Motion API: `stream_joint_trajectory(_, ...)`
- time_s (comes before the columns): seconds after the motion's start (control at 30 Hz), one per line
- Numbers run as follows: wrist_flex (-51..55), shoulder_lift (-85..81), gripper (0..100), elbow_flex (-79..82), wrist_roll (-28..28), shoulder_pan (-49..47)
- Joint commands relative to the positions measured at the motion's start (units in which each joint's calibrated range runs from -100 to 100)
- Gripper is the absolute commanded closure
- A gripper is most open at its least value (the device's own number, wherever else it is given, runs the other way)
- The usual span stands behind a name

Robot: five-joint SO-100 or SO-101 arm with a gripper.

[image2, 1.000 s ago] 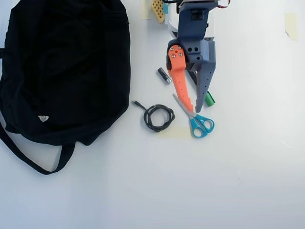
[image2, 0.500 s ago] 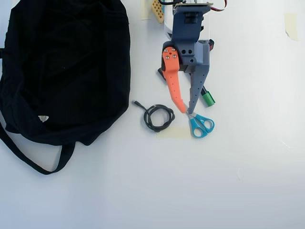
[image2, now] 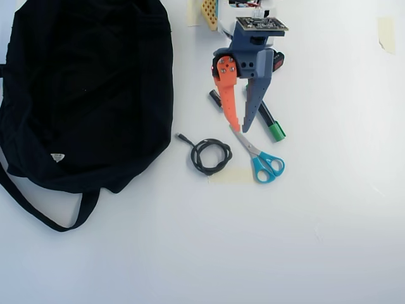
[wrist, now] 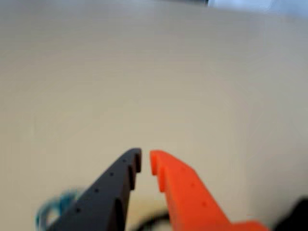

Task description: Put the bike light into the black bag

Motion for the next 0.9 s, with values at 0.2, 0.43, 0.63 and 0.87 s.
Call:
stream_joint_trajectory(0.2, 35.0, -2.7, 98, -5.9, 3.3, -1.1)
stream_joint_trajectory(0.43, 52.9, -3.4, 98, -7.5, -0.2, -1.1)
stream_joint_trajectory(0.63, 61.0, -3.4, 98, -8.3, -2.8, -2.1)
stream_joint_trajectory(0.87, 61.6, -3.4, 98, -8.3, -2.3, -3.6)
